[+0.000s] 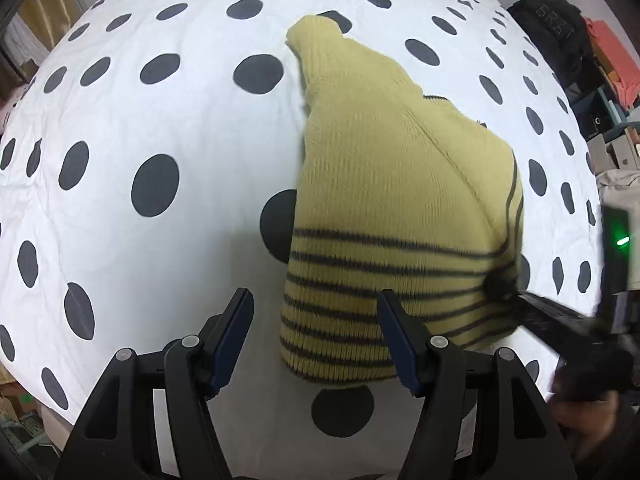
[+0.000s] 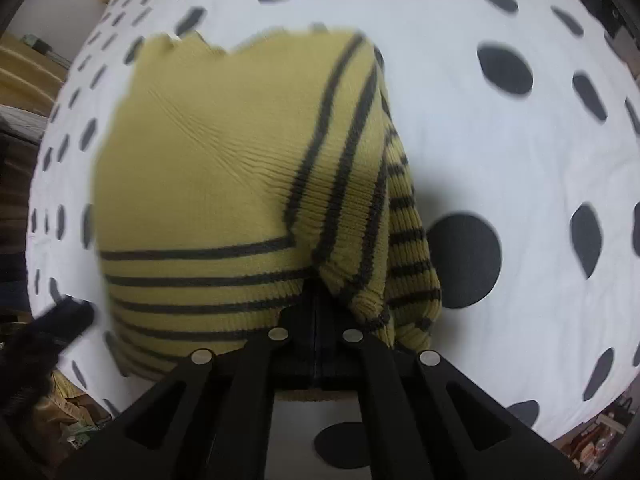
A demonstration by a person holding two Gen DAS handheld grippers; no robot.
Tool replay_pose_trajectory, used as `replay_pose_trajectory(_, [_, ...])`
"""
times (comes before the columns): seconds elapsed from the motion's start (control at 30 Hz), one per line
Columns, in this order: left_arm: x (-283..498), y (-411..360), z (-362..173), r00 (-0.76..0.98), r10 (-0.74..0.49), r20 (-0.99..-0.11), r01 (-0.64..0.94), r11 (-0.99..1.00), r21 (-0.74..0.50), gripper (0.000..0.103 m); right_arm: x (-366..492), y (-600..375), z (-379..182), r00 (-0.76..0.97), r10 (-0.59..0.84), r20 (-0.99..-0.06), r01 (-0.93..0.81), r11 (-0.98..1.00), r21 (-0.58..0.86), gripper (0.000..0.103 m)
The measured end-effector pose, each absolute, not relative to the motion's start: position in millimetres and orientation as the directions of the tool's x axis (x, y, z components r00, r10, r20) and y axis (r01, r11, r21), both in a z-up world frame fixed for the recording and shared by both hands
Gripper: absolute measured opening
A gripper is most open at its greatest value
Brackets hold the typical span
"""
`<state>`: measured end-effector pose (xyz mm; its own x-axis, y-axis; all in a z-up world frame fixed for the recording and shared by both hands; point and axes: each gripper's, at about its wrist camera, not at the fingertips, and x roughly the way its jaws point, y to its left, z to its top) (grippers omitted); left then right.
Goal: Fold large clothes
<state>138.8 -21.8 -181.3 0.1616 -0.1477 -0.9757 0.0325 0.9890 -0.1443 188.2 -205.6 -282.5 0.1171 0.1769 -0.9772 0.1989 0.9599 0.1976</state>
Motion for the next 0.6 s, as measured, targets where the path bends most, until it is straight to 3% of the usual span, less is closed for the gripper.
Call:
replay_pose_trajectory(0.23, [133,-44,-157,0.221,-0.182,-0.958,0.121,0.98,-0.158,0.069,175,-207,-234,0.203,0.139,-0.969,0.189,0.966,0.178,0.003])
replay_pose_trajectory(0.37, [130,-55,-208,0.12,-0.07,-0.99,0.138,0.989,-0.053,0.071,165,-206,-261,0.113,0.103,-0.988,0.177,0.977,0.122,0.001])
replay_pose_trajectory(0.43, [128,-50,-224,0.073,-0.076,-0.994,0.134,0.989,-0.066,0.072,161,-214,-275,0.074,0.087,-0.993,0.195,0.976,0.1,0.0])
replay_pose_trajectory(0.6, [121,-43,-192,0.119,-0.024,-0.993,0.116,0.993,-0.01,0.07,160,-214,-243,0.095,0.074,-0.993,0.202,0.975,0.092,0.003])
